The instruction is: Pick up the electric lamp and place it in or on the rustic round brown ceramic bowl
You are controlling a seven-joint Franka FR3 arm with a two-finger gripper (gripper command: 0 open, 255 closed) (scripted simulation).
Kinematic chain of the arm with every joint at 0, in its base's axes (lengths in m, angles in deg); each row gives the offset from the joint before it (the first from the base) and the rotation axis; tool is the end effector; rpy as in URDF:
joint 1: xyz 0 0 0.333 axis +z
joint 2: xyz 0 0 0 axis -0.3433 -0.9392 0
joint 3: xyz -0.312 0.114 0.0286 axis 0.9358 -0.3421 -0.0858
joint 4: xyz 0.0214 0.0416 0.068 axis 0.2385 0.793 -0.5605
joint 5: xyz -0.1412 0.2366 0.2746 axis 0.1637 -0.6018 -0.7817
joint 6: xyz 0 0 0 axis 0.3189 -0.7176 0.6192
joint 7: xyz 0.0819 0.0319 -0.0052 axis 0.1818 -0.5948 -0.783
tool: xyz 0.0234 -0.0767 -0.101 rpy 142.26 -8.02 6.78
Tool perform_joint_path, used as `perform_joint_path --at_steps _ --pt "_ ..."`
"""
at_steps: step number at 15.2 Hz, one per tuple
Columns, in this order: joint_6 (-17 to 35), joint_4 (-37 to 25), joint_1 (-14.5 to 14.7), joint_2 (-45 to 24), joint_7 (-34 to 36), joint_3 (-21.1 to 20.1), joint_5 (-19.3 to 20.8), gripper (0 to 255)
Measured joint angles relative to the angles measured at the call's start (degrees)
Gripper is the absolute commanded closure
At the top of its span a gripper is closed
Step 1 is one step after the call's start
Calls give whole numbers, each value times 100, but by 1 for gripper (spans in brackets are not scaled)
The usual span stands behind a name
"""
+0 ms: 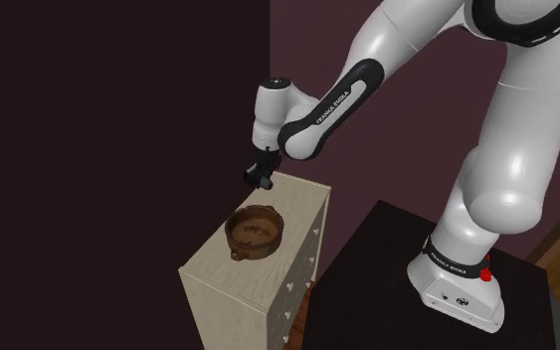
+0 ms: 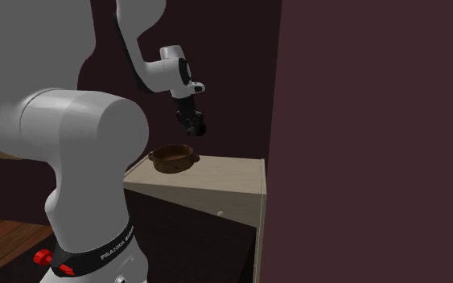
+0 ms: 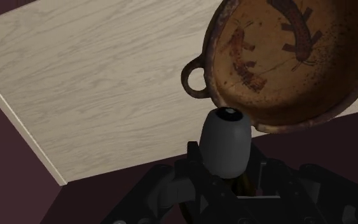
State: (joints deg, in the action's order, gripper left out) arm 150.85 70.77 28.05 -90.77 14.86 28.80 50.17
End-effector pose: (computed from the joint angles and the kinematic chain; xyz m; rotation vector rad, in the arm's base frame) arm 0.5118 0.1273 0.3013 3.0473 -0.1438 0.3583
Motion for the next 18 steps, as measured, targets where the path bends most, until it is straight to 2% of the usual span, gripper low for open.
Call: perform_joint_path --at_steps 8,18 --pt "-101 449 636 330 1424 -470 377 255" --pt "496 470 727 -339 2186 -326 1155 255"
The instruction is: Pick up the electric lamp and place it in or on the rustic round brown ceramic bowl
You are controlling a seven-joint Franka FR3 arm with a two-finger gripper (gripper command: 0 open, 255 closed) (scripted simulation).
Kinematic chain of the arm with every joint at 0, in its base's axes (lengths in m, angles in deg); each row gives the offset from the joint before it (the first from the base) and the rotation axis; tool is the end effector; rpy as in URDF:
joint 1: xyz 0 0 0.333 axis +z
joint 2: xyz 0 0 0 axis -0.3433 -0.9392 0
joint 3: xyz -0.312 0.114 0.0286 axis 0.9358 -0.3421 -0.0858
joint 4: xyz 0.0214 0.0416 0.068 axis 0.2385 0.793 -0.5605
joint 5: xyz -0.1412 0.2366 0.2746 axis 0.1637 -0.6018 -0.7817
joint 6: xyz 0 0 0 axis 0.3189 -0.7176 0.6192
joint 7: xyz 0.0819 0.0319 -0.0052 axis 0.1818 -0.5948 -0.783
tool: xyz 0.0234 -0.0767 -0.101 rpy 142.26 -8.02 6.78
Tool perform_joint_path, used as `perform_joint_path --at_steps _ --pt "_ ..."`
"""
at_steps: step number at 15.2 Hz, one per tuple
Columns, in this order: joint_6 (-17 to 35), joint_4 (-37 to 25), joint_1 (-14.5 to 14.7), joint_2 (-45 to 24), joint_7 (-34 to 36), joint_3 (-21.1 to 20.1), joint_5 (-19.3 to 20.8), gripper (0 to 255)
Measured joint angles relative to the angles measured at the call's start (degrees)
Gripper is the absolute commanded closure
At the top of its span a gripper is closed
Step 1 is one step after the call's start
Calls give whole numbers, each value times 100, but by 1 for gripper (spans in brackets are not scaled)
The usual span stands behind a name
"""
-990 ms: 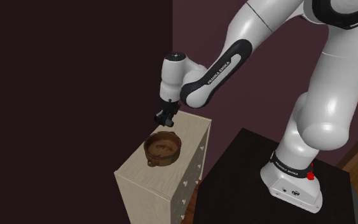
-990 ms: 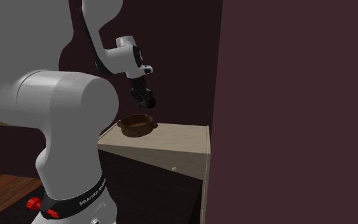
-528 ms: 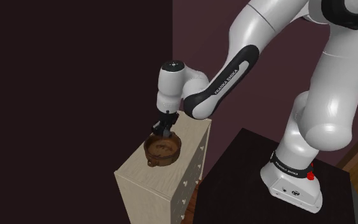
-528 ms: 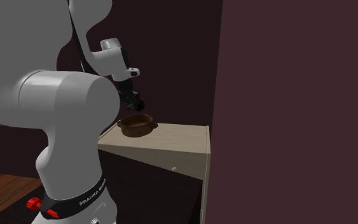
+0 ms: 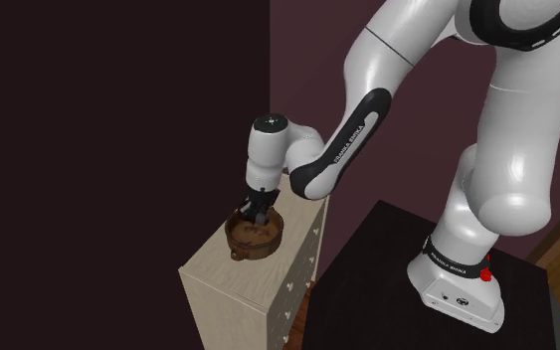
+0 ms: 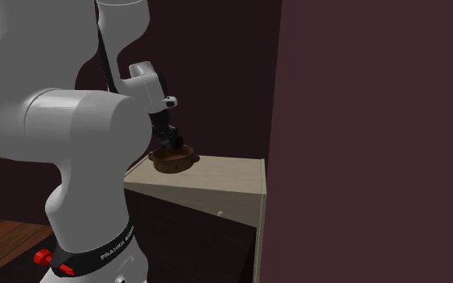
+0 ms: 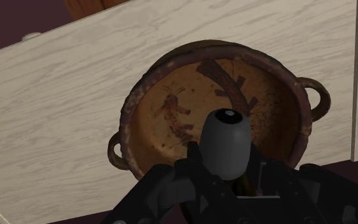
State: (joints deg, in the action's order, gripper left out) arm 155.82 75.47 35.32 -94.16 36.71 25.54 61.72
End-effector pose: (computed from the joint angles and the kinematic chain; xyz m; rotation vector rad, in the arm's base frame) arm 0.4508 0.2174 0.2475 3.0468 -0.1468 0.3586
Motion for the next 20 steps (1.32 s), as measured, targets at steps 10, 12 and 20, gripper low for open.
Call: perform_joint_path --at_steps 10,12,20 --pt "211 -38 66 -271 278 120 319 0" --pt "211 -38 66 -270 279 120 319 0" --pt "-182 139 -18 344 -167 -118 -260 0"
